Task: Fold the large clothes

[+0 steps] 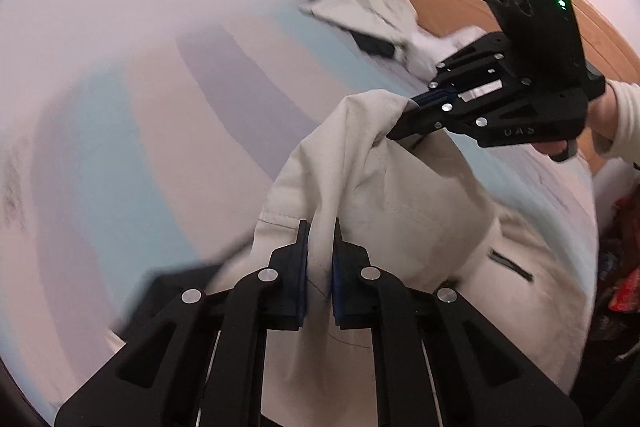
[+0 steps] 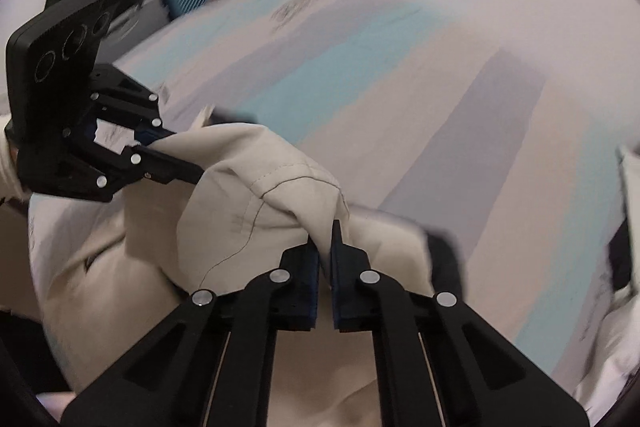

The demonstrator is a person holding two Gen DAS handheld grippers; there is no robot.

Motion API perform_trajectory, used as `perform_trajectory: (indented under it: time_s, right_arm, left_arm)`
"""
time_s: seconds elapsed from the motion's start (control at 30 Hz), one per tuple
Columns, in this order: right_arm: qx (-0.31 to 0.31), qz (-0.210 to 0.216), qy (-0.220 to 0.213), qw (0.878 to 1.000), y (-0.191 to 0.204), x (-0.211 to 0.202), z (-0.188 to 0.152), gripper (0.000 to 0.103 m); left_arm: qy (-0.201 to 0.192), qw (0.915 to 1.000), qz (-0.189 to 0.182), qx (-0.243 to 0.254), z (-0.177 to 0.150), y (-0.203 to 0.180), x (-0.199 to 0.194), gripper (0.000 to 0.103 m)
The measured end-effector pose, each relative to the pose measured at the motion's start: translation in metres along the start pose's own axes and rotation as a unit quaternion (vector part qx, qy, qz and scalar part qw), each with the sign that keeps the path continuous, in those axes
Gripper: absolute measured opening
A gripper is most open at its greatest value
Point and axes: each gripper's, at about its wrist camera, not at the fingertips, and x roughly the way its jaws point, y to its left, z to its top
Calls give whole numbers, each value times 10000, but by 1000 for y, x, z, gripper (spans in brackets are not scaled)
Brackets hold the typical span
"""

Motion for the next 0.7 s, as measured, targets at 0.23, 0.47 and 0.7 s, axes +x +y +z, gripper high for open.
perform_trajectory:
  time_s: [0.23, 0.47, 0.7]
  right_arm:
    - [-202, -585, -865, 9943, -9, -41, 43, 3]
    - [40, -764, -928, 9927, 22, -16, -21, 3]
    - [610, -541, -536, 9952, 55, 23, -98, 3]
  left_arm:
    - [-699, 9947, 671, 349, 52, 18, -38, 8]
    - [-715, 9938, 856, -20, -20, -14, -8, 8]
    - [-438, 9954, 612, -585, -93, -43, 24, 8]
